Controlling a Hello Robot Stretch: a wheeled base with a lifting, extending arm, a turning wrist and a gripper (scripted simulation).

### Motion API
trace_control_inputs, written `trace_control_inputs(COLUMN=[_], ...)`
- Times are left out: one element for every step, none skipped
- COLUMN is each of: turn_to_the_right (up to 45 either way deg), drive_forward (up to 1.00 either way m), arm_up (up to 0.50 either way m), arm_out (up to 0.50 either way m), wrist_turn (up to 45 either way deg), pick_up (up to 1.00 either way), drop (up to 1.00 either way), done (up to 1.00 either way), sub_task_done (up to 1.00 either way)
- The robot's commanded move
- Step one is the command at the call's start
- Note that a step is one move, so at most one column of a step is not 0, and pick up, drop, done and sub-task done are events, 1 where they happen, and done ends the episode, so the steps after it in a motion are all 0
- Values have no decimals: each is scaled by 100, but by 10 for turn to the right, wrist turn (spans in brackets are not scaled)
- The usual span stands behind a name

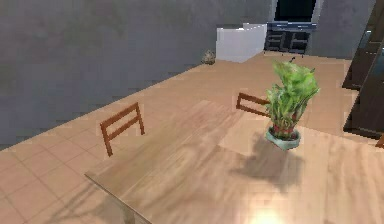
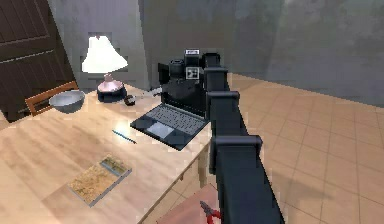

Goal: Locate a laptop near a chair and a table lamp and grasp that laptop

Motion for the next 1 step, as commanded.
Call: trace_control_inputs(turn_to_the_right=[0], drive_forward=[0], arm_up=[0], arm_out=[0], wrist_turn=[390], pick_up=[0], drop=[0], done=[0], sub_task_done=[0])
